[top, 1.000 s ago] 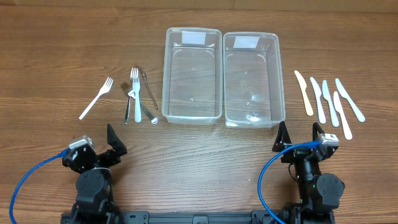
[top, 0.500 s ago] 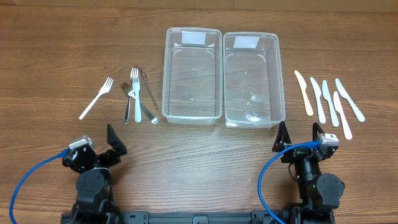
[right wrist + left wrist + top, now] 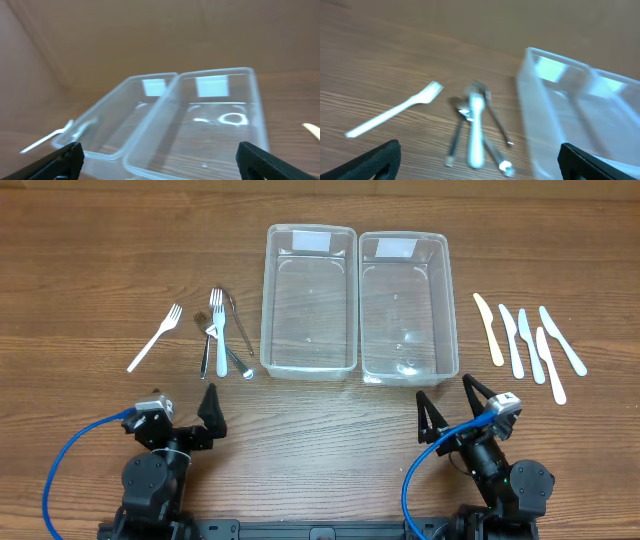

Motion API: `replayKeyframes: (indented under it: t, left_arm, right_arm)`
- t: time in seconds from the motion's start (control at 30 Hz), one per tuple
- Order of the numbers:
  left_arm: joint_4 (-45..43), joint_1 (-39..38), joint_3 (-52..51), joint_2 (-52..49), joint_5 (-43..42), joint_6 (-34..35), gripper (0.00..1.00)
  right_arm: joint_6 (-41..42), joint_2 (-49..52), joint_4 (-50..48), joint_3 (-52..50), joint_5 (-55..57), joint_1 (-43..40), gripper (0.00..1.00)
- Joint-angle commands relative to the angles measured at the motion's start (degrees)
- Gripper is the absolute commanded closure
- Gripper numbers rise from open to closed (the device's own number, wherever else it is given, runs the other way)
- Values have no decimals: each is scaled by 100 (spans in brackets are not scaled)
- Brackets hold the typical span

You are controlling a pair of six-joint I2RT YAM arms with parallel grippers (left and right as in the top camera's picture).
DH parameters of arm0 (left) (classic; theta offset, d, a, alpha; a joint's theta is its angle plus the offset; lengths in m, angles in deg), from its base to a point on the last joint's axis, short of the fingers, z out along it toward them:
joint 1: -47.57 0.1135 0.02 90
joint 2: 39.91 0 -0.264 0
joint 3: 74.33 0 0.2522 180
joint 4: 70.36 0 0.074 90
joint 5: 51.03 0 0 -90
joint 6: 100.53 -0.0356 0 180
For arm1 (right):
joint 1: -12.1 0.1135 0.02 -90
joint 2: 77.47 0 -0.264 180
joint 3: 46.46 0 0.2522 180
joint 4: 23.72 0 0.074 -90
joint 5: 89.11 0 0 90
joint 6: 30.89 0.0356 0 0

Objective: Pack container
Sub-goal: 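Reach the right gripper to the knives and grasp the yellow knife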

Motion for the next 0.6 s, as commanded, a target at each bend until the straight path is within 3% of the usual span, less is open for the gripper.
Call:
replayKeyframes:
  t: [0.0,0.2,0.57]
  left_arm:
    - [48,24,313,59,-592,229,0]
    - [793,24,1036,-50,-590,94,0]
    - [1495,24,2422,-1600,-367,-466,0]
  right_arm:
    - [267,-37,-46,214,-251,39,0]
    - [262,828,155,1163,400,39,0]
    - [-289,4747,2107,4719,911,37,0]
